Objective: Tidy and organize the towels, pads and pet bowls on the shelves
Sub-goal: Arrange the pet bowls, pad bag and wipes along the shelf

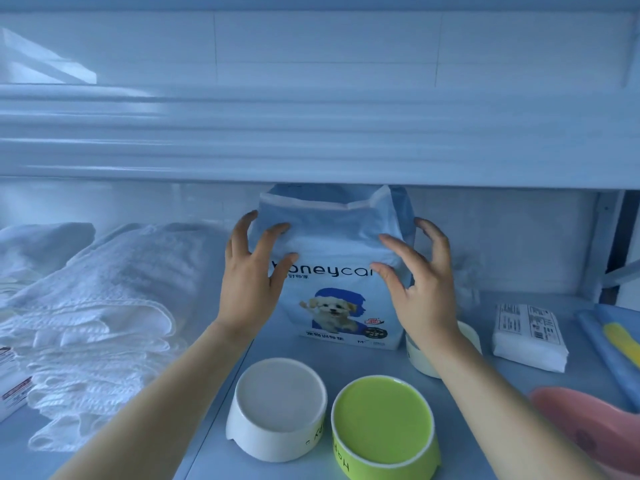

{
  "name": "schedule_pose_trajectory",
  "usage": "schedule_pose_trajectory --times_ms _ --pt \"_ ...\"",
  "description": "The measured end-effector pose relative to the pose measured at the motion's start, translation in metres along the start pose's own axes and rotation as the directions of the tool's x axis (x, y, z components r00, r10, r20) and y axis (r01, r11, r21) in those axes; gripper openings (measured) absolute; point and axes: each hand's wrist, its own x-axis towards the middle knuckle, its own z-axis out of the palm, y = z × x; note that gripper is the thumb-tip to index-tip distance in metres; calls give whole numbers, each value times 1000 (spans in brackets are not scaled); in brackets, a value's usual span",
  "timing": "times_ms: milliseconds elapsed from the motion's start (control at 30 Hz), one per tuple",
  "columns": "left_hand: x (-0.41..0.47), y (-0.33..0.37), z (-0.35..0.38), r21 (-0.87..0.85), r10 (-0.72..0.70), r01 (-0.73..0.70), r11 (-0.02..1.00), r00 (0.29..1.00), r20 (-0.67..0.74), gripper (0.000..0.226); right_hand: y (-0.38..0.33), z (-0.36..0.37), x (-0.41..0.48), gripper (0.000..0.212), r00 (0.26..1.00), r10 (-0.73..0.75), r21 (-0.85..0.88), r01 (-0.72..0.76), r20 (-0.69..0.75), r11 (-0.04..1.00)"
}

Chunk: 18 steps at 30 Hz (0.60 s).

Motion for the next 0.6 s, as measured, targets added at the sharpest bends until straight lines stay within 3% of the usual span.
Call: schedule_pose_trajectory --times_ms 100,167,233,300,433,600 --pt "-12 -6 5 36 -17 14 999 995 96 69 3 5 -3 39 999 51 -25 -51 14 998" --pt "-14 -3 8 24 -84 81 996 982 168 81 6 6 -9 57 993 61 -60 -55 97 997" --pt "-12 3 10 3 -162 165 986 965 206 78 9 7 -12 74 985 73 -79 -61 154 995" --pt "-7 9 8 -9 -188 193 981 964 190 66 12 6 -9 78 986 83 -35 -79 142 996" --pt "8 18 6 -28 -88 93 995 984 153 58 25 6 4 75 989 98 36 -102 114 994" --pt "22 18 16 -2 -6 6 1000 977 214 56 42 17 15 67 987 113 -91 -102 117 991"
